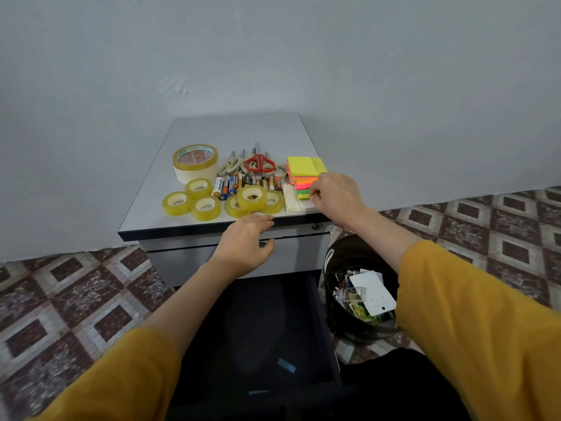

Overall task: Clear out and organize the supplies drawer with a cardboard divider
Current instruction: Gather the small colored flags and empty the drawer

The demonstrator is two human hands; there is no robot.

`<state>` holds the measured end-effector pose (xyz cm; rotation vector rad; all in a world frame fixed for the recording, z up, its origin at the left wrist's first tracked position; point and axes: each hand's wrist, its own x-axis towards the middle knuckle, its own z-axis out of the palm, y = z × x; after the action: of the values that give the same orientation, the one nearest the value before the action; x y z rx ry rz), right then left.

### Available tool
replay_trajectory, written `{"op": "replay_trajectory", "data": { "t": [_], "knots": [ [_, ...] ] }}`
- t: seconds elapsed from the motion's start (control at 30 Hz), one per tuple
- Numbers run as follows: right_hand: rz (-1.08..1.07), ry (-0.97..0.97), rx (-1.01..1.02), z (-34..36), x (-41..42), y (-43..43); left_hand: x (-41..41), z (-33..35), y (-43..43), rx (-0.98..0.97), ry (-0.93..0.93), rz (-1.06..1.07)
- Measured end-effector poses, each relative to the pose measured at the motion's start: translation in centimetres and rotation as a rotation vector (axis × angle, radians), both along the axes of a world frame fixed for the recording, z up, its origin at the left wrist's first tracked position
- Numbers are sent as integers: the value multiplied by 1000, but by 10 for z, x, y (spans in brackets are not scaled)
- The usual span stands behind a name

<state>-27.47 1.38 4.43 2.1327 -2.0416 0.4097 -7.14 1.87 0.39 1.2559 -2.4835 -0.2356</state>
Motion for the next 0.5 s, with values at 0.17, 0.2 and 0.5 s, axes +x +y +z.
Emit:
{"op": "replay_trajectory", "data": {
  "t": [0.17,0.2,0.5],
  "knots": [
    [-19,-44,-9,7,-2,12,1,2,4,39,-22,-20],
    [-24,-64,-23,7,-1,17,2,2,8,51,-26,-31],
    [119,-345,251,-52,51,90,53,-39,47,239,-52,56]
  ]
}}
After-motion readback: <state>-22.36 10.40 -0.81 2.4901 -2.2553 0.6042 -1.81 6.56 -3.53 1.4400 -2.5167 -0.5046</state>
